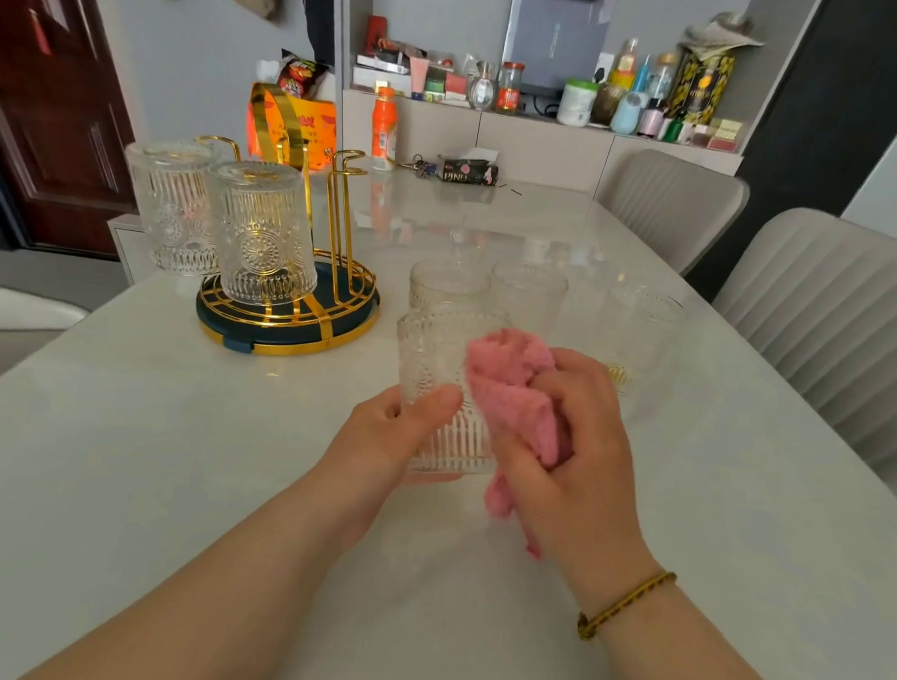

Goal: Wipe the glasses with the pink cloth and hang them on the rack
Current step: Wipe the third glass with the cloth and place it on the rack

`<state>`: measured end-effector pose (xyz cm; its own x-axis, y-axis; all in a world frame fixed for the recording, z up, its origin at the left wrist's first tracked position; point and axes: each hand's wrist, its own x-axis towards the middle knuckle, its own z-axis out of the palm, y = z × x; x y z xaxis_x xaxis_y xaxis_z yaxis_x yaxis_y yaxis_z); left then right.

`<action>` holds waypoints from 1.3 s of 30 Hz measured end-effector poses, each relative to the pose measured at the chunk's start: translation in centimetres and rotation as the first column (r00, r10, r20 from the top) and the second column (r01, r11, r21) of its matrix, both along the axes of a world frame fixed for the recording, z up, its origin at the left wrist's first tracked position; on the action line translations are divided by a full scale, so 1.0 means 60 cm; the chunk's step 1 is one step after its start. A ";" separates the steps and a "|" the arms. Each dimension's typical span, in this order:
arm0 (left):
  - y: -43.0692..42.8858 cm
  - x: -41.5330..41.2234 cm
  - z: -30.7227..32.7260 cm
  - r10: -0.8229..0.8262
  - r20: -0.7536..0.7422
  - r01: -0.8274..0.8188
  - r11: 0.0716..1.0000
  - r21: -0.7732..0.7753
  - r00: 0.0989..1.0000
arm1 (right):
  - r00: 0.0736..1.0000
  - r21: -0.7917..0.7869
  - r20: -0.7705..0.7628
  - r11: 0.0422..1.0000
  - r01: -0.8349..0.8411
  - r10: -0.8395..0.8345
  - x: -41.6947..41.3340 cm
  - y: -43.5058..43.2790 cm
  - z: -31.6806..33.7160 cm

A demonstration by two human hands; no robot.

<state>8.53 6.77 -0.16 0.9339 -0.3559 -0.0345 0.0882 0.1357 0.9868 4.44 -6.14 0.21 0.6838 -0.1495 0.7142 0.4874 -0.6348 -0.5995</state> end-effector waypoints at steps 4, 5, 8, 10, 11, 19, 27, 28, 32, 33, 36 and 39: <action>-0.006 -0.006 -0.002 -0.084 -0.018 0.083 0.996 -0.032 0.996 | 0.991 0.405 -0.126 0.914 0.018 0.036 0.003 -0.012 0.010; -0.004 -0.005 -0.001 -0.096 -0.029 0.094 0.994 -0.059 0.995 | 0.979 0.459 -0.191 0.888 0.022 0.075 0.005 -0.012 0.009; 0.007 0.002 0.003 -0.089 -0.068 0.079 0.987 -0.138 0.994 | 0.937 0.413 -0.326 0.911 0.024 0.123 0.007 -0.005 -0.002; 0.012 0.007 0.004 -0.048 -0.077 0.038 0.990 -0.134 0.996 | 0.956 0.316 -0.280 0.949 0.001 0.092 0.002 0.004 -0.011; 0.013 0.008 0.003 -0.024 -0.074 0.015 0.993 -0.116 0.997 | 0.971 0.247 -0.232 0.969 -0.004 0.064 -0.001 0.009 -0.012; -0.006 -0.006 -0.006 -0.050 -0.011 0.050 0.998 0.024 0.999 | 1.000 0.147 0.000 0.989 0.009 -0.009 -0.002 -0.005 0.003; 0.005 0.006 -0.006 -0.013 -0.060 0.010 0.999 -0.050 0.998 | 0.994 0.100 -0.100 0.994 -0.032 0.042 0.001 0.006 -0.013; 0.004 0.006 -0.006 -0.001 -0.054 0.000 1.000 -0.023 0.999 | 0.997 0.006 -0.064 0.999 -0.032 0.033 0.001 0.006 -0.013; 0.000 -0.004 -0.003 -0.011 -0.007 0.012 1.000 0.011 1.000 | 0.999 0.120 -0.036 0.993 -0.001 0.006 0.009 -0.010 -0.001; -0.001 -0.006 -0.003 -0.025 0.005 0.025 1.000 0.019 1.000 | 0.999 0.236 -0.052 0.972 0.015 -0.003 0.011 -0.016 0.002; 0.001 -0.008 -0.002 -0.066 0.000 0.066 0.998 -0.018 0.998 | 0.986 0.443 -0.165 0.896 0.043 0.034 0.016 -0.019 0.001; 0.008 -0.001 0.000 -0.067 -0.038 0.062 0.990 -0.125 0.997 | 0.971 0.459 -0.198 0.888 -0.028 0.132 0.015 -0.005 -0.009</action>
